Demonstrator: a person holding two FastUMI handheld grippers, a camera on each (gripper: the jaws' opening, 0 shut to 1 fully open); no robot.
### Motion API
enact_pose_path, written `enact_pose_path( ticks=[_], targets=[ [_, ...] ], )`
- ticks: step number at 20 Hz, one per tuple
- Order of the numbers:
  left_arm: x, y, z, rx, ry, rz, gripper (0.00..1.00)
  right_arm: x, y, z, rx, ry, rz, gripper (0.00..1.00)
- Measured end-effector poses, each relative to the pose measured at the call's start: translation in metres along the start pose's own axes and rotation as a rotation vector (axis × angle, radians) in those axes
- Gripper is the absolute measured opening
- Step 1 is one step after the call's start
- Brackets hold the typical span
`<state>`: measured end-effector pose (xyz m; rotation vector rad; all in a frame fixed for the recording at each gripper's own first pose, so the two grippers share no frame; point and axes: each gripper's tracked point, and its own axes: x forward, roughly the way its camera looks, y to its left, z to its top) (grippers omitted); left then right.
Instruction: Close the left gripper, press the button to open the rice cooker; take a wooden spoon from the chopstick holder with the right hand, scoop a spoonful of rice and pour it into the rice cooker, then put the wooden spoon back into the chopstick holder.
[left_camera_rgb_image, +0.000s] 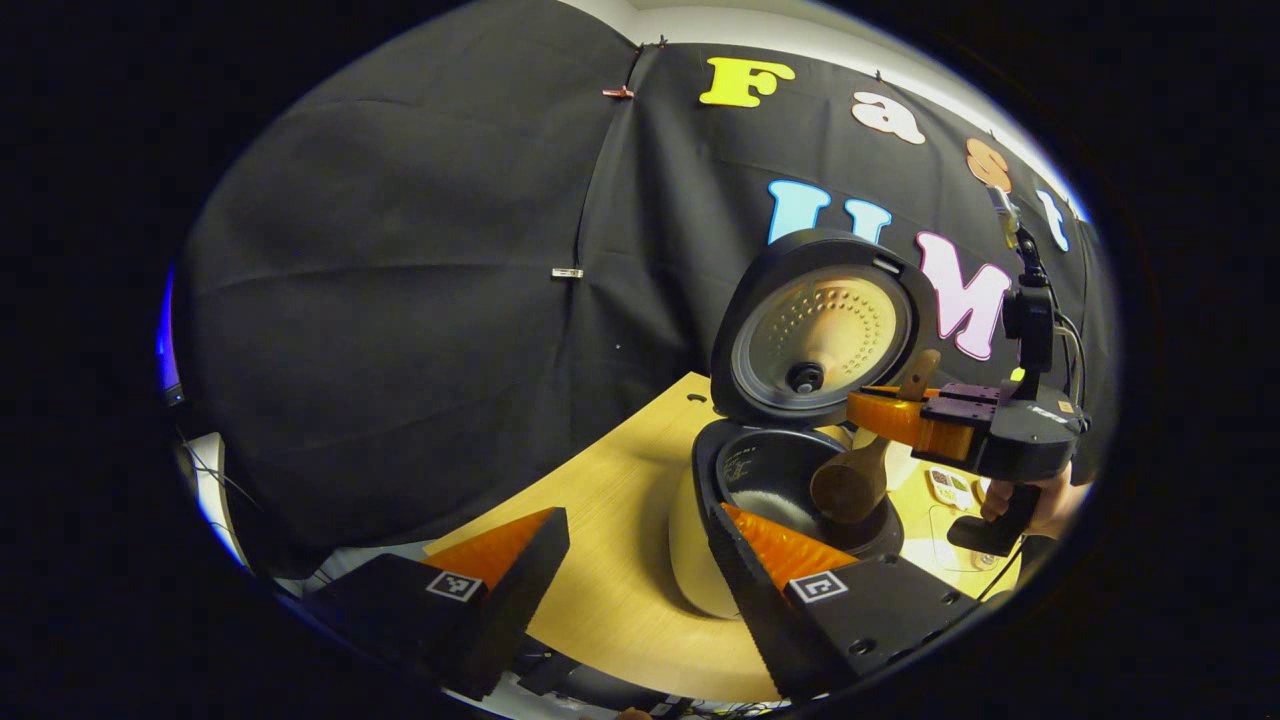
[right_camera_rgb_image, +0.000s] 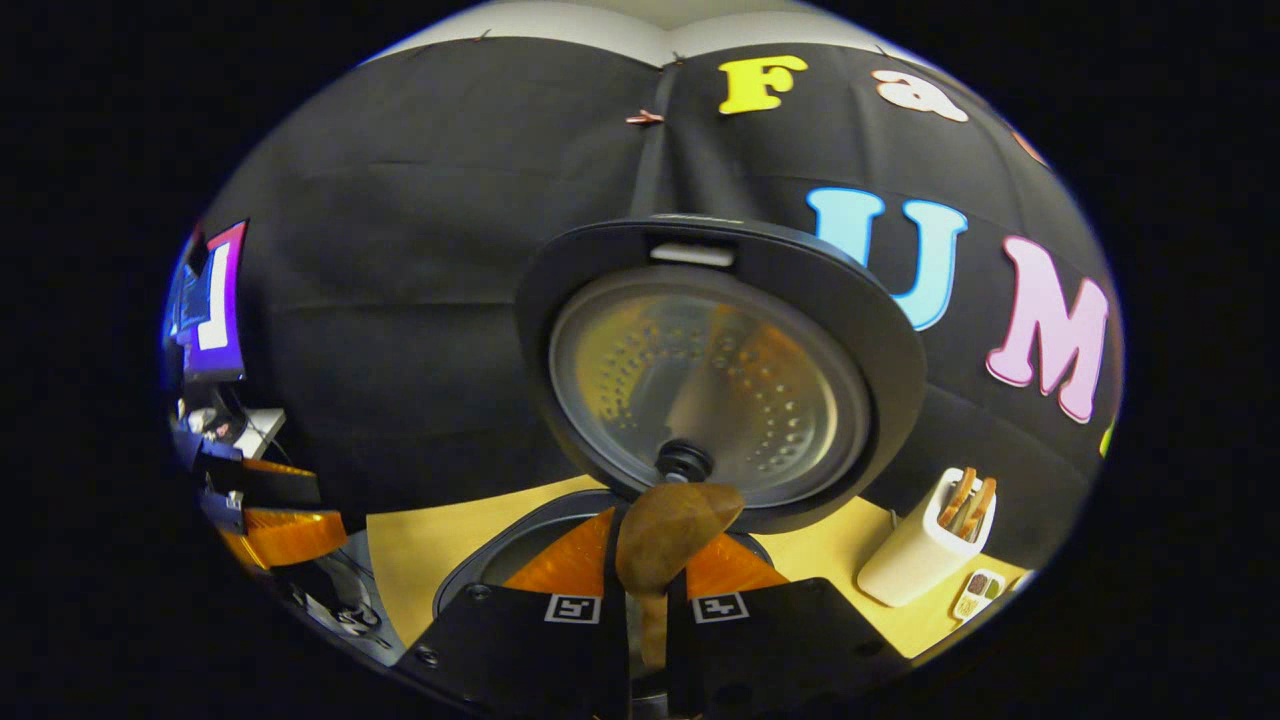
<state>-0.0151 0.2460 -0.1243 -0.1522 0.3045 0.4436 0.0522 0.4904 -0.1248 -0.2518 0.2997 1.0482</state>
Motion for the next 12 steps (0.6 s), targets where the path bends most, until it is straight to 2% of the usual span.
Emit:
enact_pose_path(
  ticks=[1, 2, 3, 6, 12],
  targets=[
    [-0.001, -0.001, 0.001, 0.006, -0.004, 0.001, 0.95, -0.002, 0.000, -0.003, -0.012, 0.007, -0.002, 0.18],
    [-0.002, -0.002, 0.002, 0.012, -0.008, 0.000, 0.95, -0.002, 0.000, -0.006, -0.004, 0.012, -0.004, 0.14],
    [-0.003, -0.004, 0.001, 0.016, -0.012, -0.002, 0.95, -0.003, -0.001, -0.006, 0.027, 0.014, -0.007, 0.19],
    [-0.004, -0.011, 0.004, 0.024, -0.012, -0.010, 0.95, -0.008, -0.011, 0.002, 0.192, 0.021, -0.021, 0.19],
    [-0.007, -0.048, 0.022, 0.084, -0.053, -0.072, 0.95, -0.037, -0.067, 0.029, 0.581, -0.033, -0.117, 0.18]
  ],
)
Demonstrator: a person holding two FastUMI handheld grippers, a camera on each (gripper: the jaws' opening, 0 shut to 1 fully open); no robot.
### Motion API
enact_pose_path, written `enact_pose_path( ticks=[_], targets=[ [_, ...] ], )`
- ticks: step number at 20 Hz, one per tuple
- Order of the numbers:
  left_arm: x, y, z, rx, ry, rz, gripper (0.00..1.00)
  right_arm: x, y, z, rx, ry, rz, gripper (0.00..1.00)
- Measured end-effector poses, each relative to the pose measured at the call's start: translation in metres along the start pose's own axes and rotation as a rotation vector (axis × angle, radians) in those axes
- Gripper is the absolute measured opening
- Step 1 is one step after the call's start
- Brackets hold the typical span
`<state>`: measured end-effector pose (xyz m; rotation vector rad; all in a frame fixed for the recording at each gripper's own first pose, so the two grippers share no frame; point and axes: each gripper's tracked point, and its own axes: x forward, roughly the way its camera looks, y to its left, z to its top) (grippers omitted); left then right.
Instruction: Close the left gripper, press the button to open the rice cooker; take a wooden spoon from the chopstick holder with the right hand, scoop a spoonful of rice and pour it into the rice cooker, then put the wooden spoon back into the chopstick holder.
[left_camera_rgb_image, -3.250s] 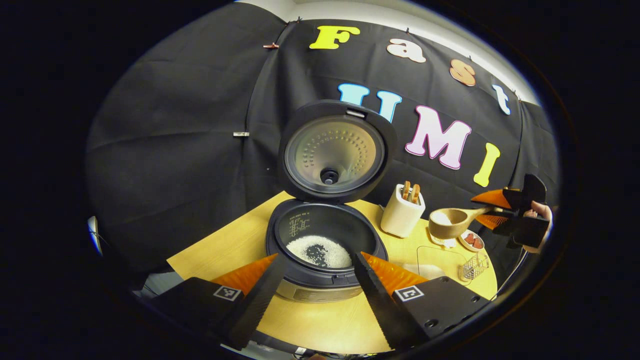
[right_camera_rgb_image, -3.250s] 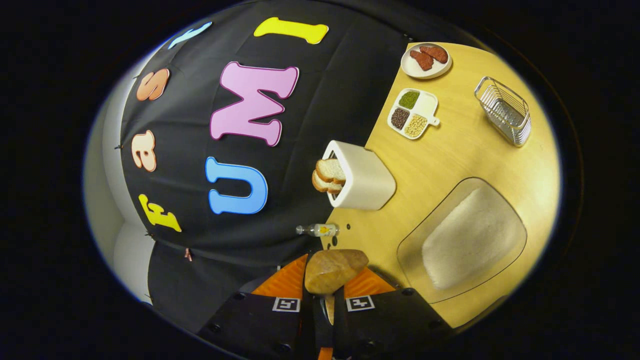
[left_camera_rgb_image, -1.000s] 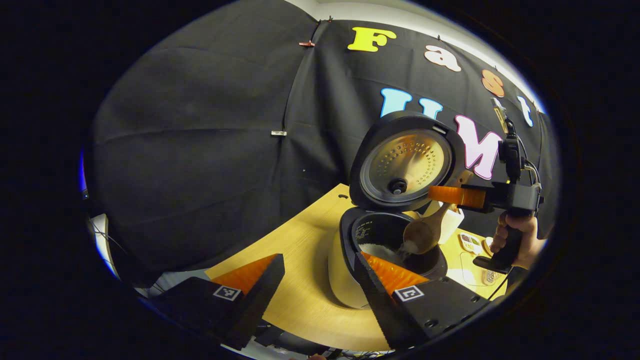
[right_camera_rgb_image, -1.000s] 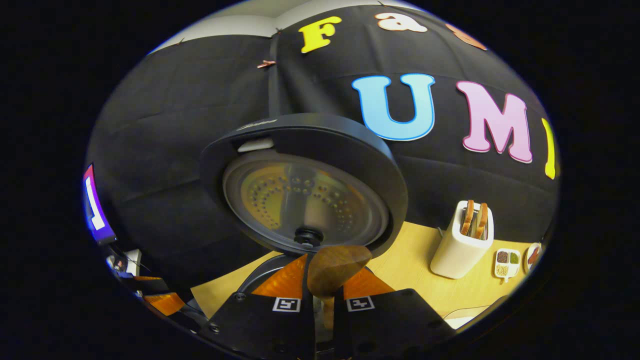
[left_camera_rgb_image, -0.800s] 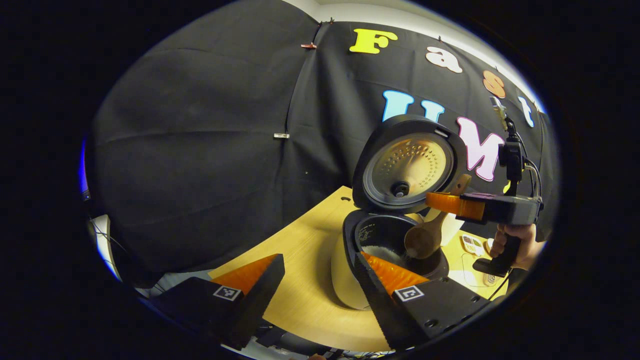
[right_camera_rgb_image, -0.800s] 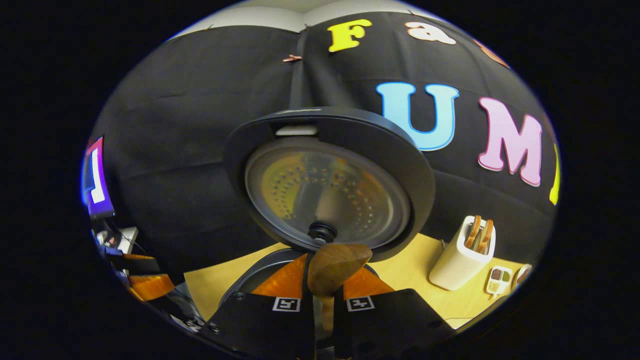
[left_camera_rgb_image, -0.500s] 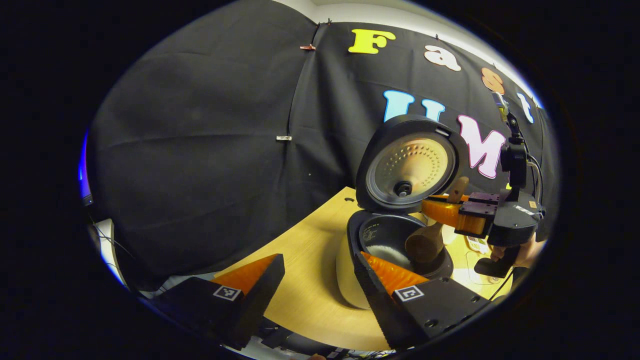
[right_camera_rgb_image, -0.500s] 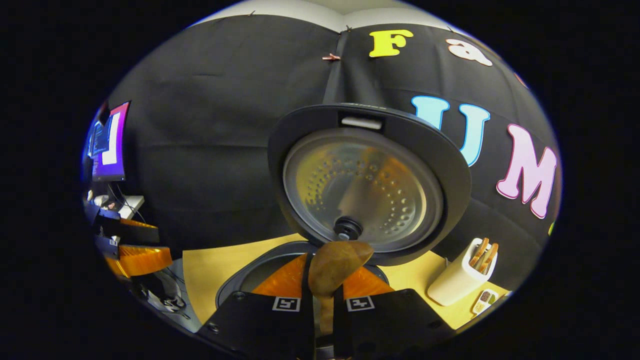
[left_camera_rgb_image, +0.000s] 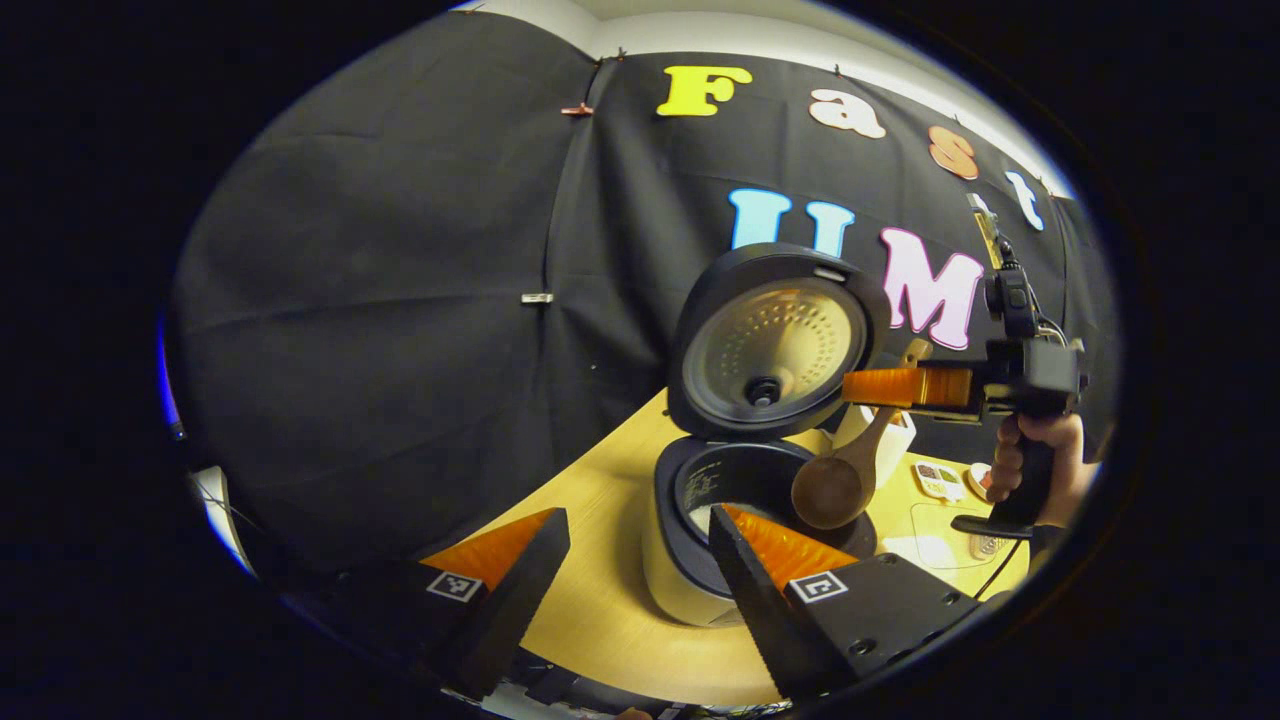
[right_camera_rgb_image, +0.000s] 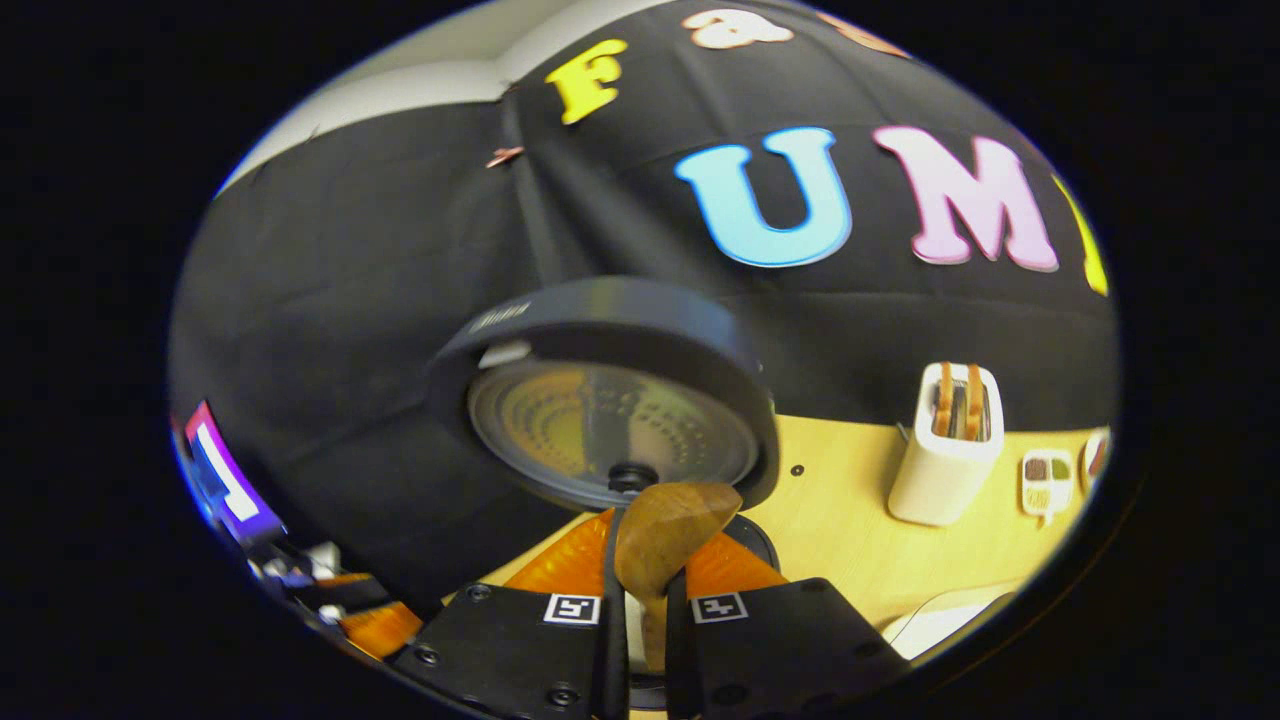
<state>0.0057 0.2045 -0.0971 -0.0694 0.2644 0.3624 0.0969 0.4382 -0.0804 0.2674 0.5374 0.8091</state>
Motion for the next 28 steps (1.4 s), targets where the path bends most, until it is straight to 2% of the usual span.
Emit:
enact_pose_path(
  ticks=[2, 3, 4, 7, 12, 13, 15, 20, 23, 28],
  targets=[
    [0.001, -0.015, 0.004, 0.023, -0.010, -0.024, 0.95, -0.013, -0.022, 0.021, 0.089, -0.039, -0.034, 0.18],
    [0.002, -0.022, 0.005, 0.042, -0.013, -0.035, 0.95, -0.021, -0.036, 0.027, 0.120, -0.054, -0.056, 0.14],
    [0.003, -0.030, 0.006, 0.058, -0.015, -0.044, 0.95, -0.031, -0.052, 0.032, 0.155, -0.066, -0.076, 0.18],
    [0.003, -0.060, 0.006, 0.061, -0.008, -0.095, 0.95, -0.063, -0.100, 0.048, 0.272, -0.112, -0.142, 0.18],
    [0.000, -0.116, 0.012, 0.036, -0.007, -0.169, 0.93, -0.132, -0.197, 0.069, 0.378, -0.209, -0.290, 0.18],
    [0.000, -0.124, 0.012, 0.035, -0.003, -0.179, 0.96, -0.152, -0.220, 0.074, 0.389, -0.236, -0.331, 0.19],
    [0.000, -0.135, 0.015, 0.018, -0.003, -0.192, 0.95, -0.193, -0.267, 0.079, 0.405, -0.284, -0.417, 0.18],
    [0.002, -0.139, 0.022, -0.005, -0.013, -0.160, 0.95, -0.273, -0.371, 0.068, 0.480, -0.369, -0.608, 0.18],
    [0.003, -0.134, 0.024, -0.009, -0.008, -0.118, 0.95, -0.318, -0.415, 0.065, 0.514, -0.413, -0.704, 0.18],
    [-0.001, -0.135, 0.030, -0.042, -0.004, -0.055, 0.95, -0.342, -0.480, 0.049, 0.560, -0.436, -0.811, 0.18]
  ],
)
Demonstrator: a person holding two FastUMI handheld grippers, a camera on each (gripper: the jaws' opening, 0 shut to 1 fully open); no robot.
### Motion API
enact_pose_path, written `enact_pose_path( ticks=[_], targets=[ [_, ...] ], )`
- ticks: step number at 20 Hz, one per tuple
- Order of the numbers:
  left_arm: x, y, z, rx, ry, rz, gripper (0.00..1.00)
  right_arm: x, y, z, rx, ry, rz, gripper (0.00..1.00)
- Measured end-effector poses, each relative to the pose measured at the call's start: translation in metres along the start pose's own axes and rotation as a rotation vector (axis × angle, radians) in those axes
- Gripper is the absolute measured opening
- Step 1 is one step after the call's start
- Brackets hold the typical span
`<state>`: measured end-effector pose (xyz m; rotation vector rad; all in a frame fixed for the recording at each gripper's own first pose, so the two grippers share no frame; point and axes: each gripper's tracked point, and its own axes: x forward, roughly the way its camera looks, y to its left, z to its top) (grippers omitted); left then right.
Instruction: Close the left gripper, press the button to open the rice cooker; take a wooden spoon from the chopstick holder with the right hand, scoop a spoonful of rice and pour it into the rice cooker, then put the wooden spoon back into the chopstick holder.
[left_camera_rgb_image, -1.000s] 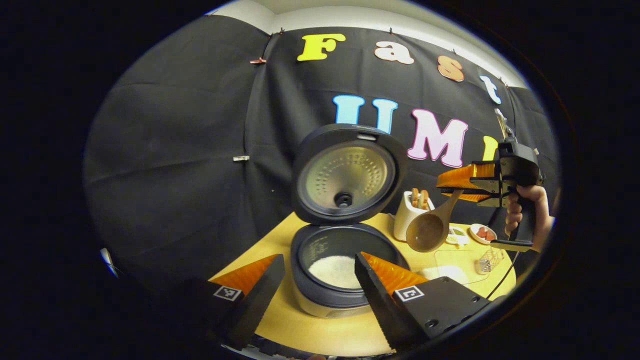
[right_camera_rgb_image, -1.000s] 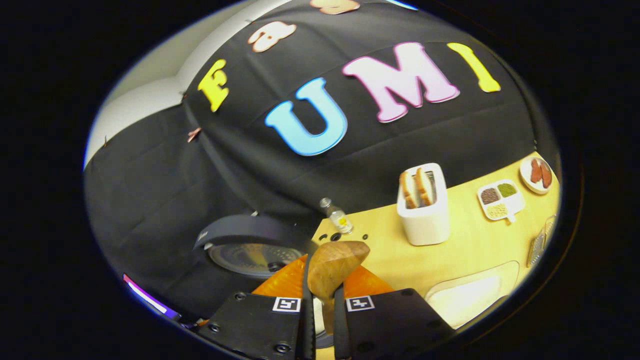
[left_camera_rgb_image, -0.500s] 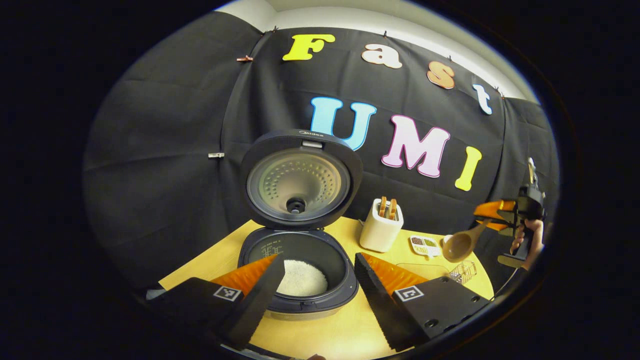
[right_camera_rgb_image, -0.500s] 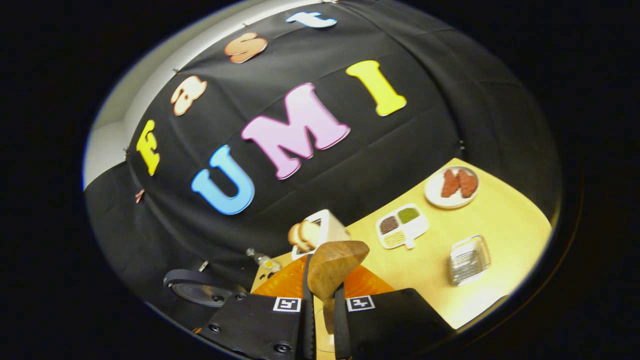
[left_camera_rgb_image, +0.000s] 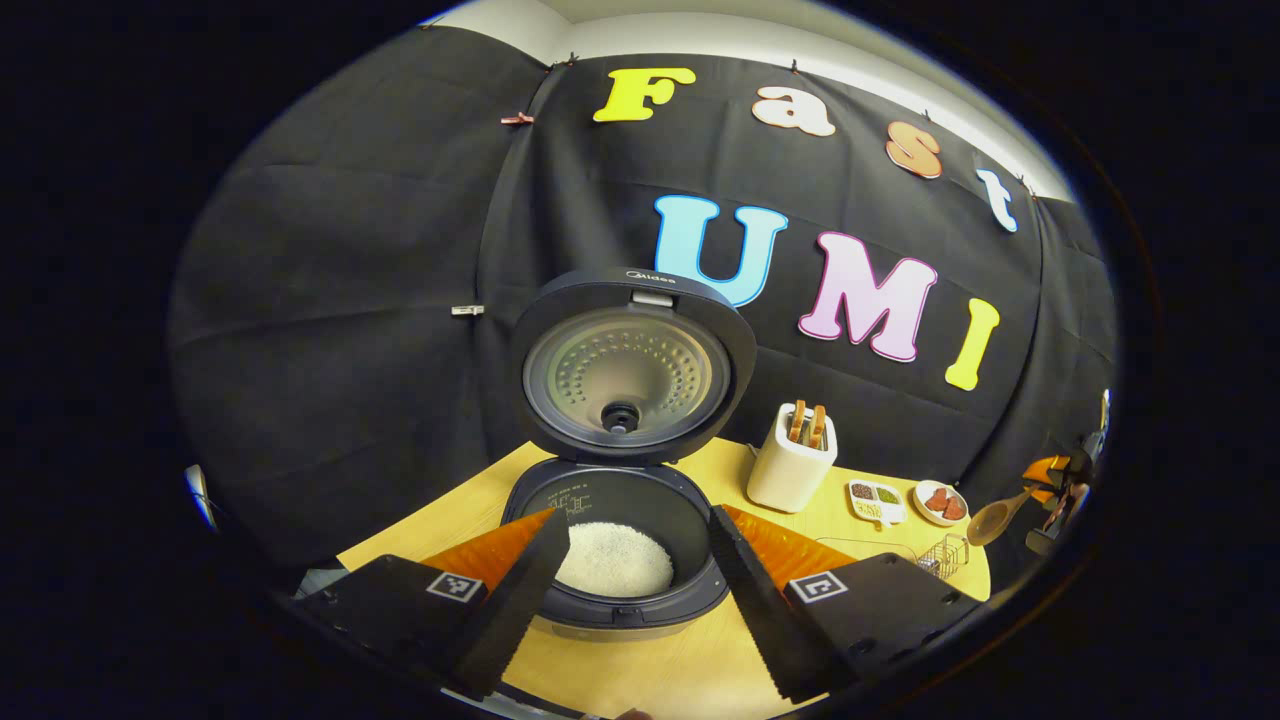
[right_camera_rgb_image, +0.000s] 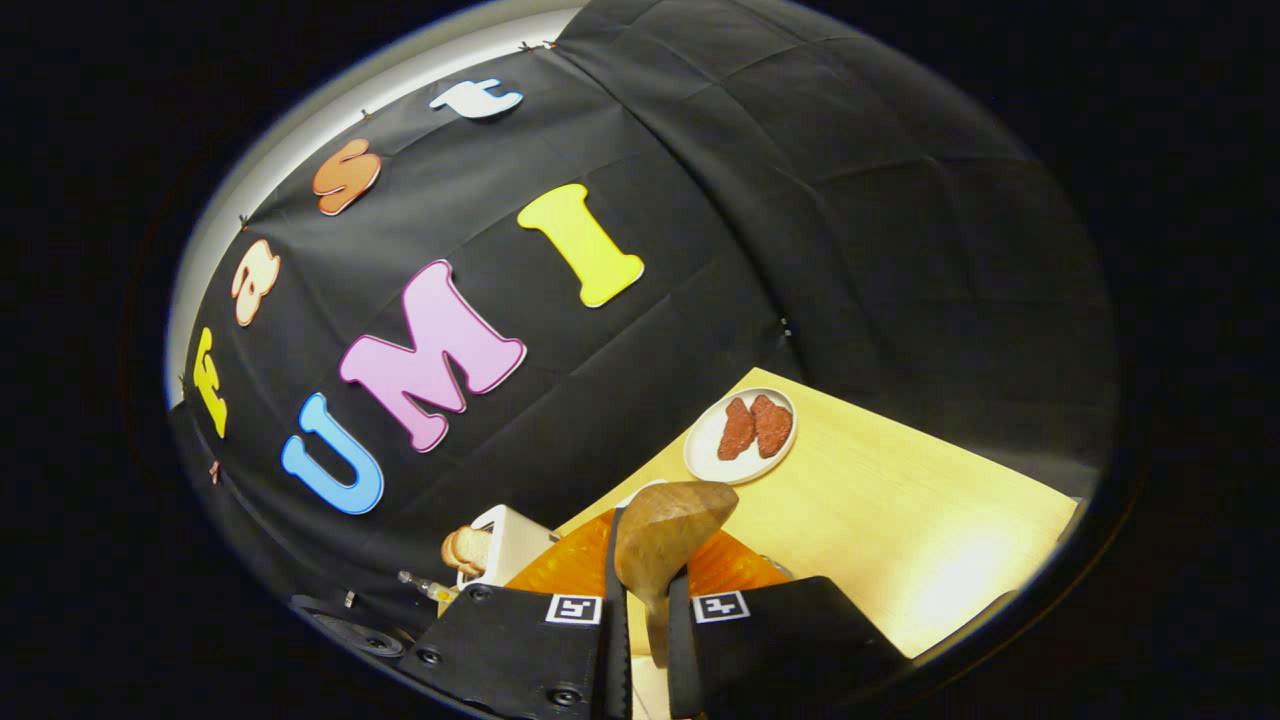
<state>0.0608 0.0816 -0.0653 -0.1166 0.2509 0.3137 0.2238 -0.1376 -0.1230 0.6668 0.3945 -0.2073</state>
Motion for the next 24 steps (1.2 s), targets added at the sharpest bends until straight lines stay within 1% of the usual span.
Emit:
enact_pose_path(
  ticks=[2, 4, 6, 9, 13, 16, 19, 20, 21, 22, 23, 24],
  targets=[
    [-0.006, -0.008, 0.000, -0.014, -0.007, 0.022, 0.95, 0.013, -0.021, -0.002, -0.015, 0.004, -0.034, 0.18],
    [-0.013, -0.016, 0.003, 0.008, -0.024, 0.046, 0.96, 0.024, -0.033, -0.007, -0.007, 0.020, -0.051, 0.19],
    [-0.017, -0.025, 0.004, 0.014, -0.032, 0.067, 0.95, 0.038, -0.038, -0.016, -0.012, 0.036, -0.039, 0.18],
    [-0.019, -0.046, 0.002, -0.031, -0.026, 0.061, 0.95, 0.060, -0.042, -0.031, -0.063, 0.040, -0.039, 0.19],
    [-0.019, -0.057, 0.001, -0.047, -0.030, 0.083, 0.95, 0.075, -0.047, -0.058, -0.083, 0.098, -0.047, 0.18],
    [-0.017, -0.052, 0.013, -0.050, -0.055, 0.101, 0.95, 0.082, -0.055, -0.077, -0.104, 0.132, -0.063, 0.19],
    [-0.012, -0.042, 0.032, -0.028, -0.102, 0.125, 0.95, 0.072, -0.051, -0.094, -0.120, 0.181, -0.039, 0.21],
    [-0.010, -0.038, 0.041, -0.019, -0.120, 0.131, 0.95, 0.074, -0.052, -0.093, -0.138, 0.173, -0.039, 0.24],
    [-0.006, -0.035, 0.049, -0.011, -0.138, 0.134, 0.95, 0.071, -0.051, -0.091, -0.151, 0.164, -0.036, 0.24],
    [-0.003, -0.033, 0.059, -0.003, -0.159, 0.134, 0.95, 0.066, -0.048, -0.090, -0.157, 0.161, -0.031, 0.18],
    [0.001, -0.031, 0.069, 0.010, -0.182, 0.132, 0.95, 0.061, -0.047, -0.090, -0.159, 0.166, -0.028, 0.28],
    [0.005, -0.029, 0.081, 0.032, -0.205, 0.132, 0.95, 0.055, -0.048, -0.090, -0.164, 0.173, -0.027, 0.47]
  ],
)
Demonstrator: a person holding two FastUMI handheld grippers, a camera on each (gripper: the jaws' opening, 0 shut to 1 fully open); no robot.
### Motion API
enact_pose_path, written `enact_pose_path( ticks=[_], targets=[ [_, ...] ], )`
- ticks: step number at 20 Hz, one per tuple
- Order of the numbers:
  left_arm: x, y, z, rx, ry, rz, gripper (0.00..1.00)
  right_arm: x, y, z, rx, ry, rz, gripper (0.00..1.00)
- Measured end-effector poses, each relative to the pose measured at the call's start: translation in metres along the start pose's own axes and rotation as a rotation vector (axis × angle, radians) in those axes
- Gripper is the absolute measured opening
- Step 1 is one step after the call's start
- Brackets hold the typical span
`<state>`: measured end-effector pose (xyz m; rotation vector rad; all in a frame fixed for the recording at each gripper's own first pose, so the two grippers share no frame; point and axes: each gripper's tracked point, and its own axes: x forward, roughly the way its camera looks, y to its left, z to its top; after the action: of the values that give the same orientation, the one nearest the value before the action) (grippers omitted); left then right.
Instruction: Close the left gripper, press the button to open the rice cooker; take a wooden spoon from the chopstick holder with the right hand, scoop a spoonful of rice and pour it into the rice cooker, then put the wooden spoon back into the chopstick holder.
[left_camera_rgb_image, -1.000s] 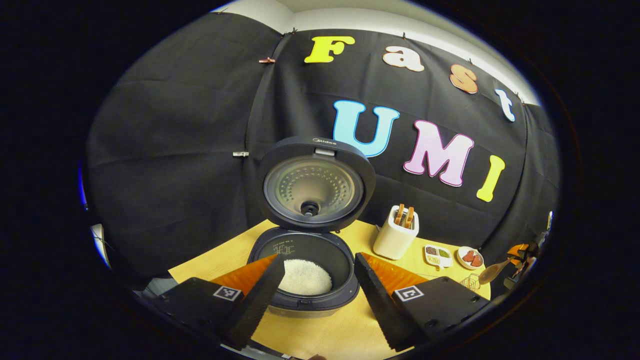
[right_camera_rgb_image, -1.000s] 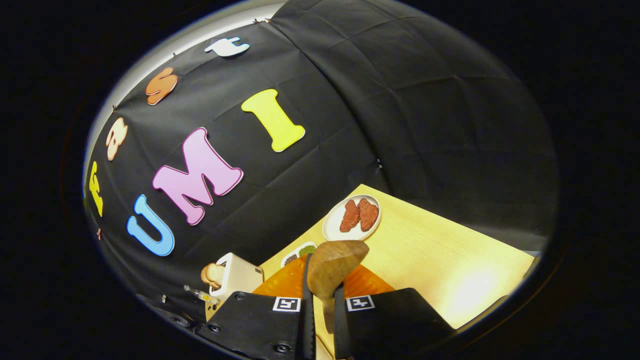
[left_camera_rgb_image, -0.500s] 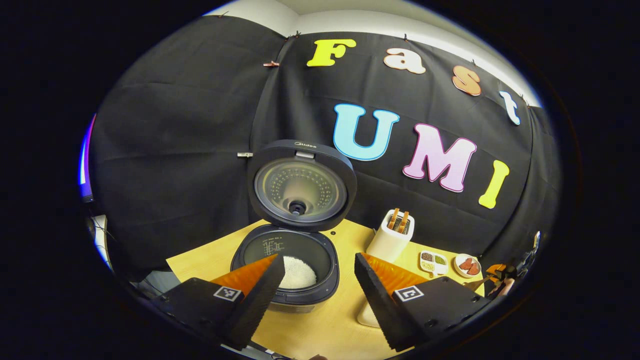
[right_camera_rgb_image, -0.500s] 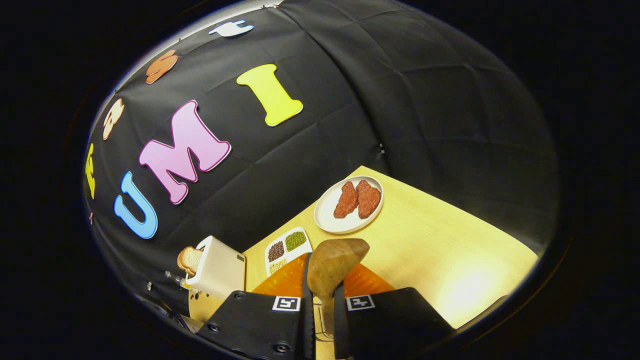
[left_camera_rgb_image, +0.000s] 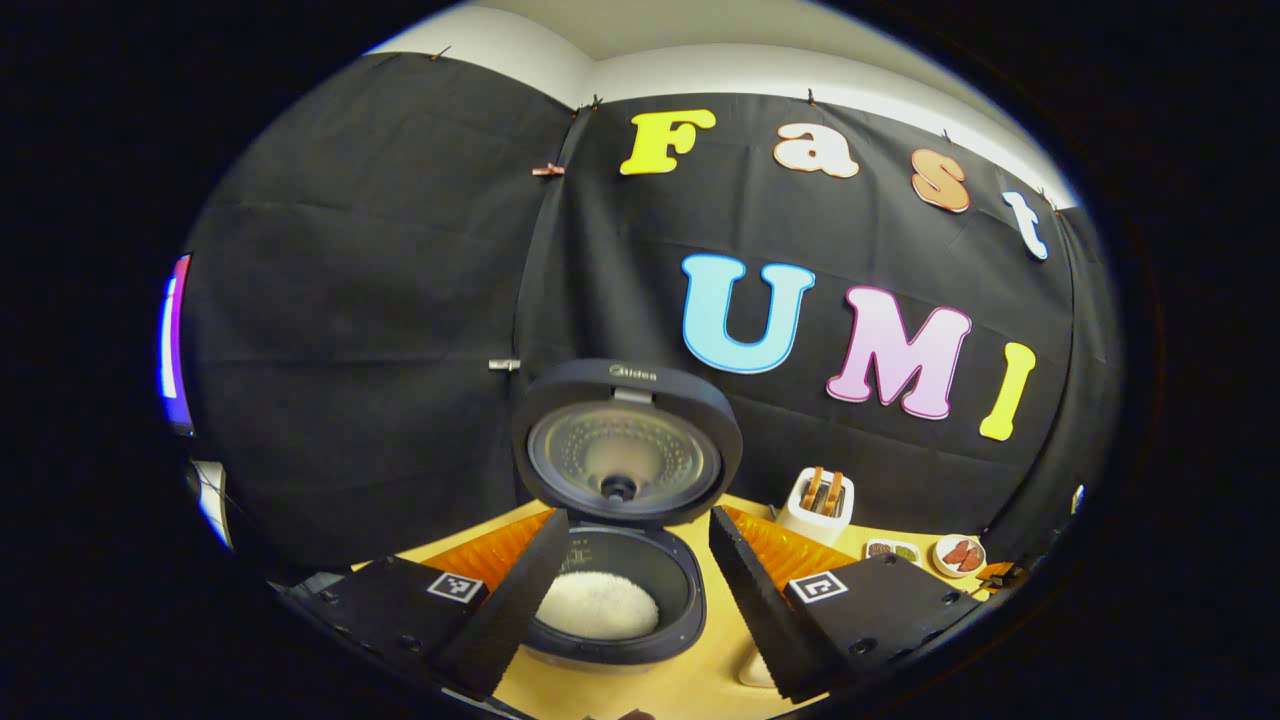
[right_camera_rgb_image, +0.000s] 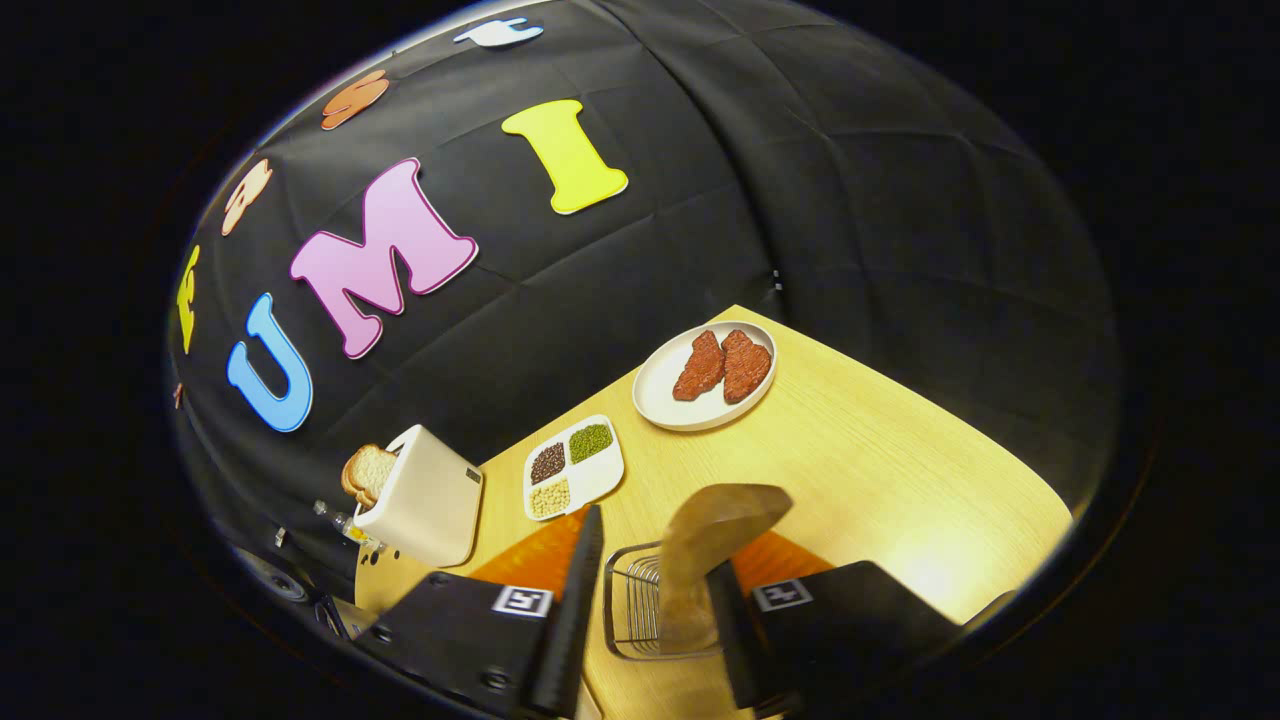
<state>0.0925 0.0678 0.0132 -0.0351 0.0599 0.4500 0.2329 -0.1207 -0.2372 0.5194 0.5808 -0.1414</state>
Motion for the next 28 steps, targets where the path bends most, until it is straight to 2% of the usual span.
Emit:
enact_pose_path(
  ticks=[2, 3, 6, 9, 12, 14, 15, 17, 20, 22, 24, 27, 28],
  targets=[
    [0.010, -0.001, 0.018, 0.050, -0.046, -0.014, 0.95, -0.013, -0.009, 0.000, -0.024, -0.003, -0.026, 0.86],
    [0.014, -0.004, 0.029, 0.079, -0.078, -0.028, 0.95, -0.023, -0.014, 0.003, -0.038, -0.015, -0.043, 0.99],
    [0.023, -0.024, 0.057, 0.165, -0.178, -0.098, 0.95, -0.054, -0.026, 0.013, -0.071, -0.056, -0.085, 0.99],
    [0.041, -0.036, 0.073, 0.200, -0.238, -0.163, 0.92, -0.089, -0.036, 0.018, -0.088, -0.089, -0.117, 0.98],
    [0.060, -0.036, 0.096, 0.224, -0.306, -0.201, 0.99, -0.124, -0.041, 0.017, -0.106, -0.115, -0.149, 0.98],
    [0.077, -0.033, 0.110, 0.239, -0.352, -0.221, 0.96, -0.146, -0.041, 0.014, -0.114, -0.126, -0.166, 0.99],
    [0.087, -0.028, 0.113, 0.241, -0.361, -0.223, 0.99, -0.157, -0.040, 0.009, -0.121, -0.128, -0.172, 0.99],
    [0.105, -0.015, 0.113, 0.246, -0.358, -0.218, 0.96, -0.173, -0.038, 0.000, -0.130, -0.126, -0.184, 0.99],
    [0.132, 0.004, 0.112, 0.227, -0.339, -0.214, 0.98, -0.191, -0.033, -0.014, -0.132, -0.120, -0.200, 0.98],
    [0.147, 0.005, 0.103, 0.251, -0.299, -0.230, 0.96, -0.199, -0.027, -0.021, -0.142, -0.117, -0.203, 0.99],
    [0.153, -0.001, 0.094, 0.258, -0.258, -0.242, 0.99, -0.207, -0.019, -0.032, -0.175, -0.103, -0.195, 0.99],
    [0.157, 0.000, 0.078, 0.224, -0.196, -0.228, 0.96, -0.216, -0.010, -0.036, -0.245, -0.108, -0.179, 0.99],
    [0.155, -0.001, 0.081, 0.212, -0.200, -0.228, 1.00, -0.217, -0.007, -0.037, -0.257, -0.107, -0.172, 0.99]
  ],
)
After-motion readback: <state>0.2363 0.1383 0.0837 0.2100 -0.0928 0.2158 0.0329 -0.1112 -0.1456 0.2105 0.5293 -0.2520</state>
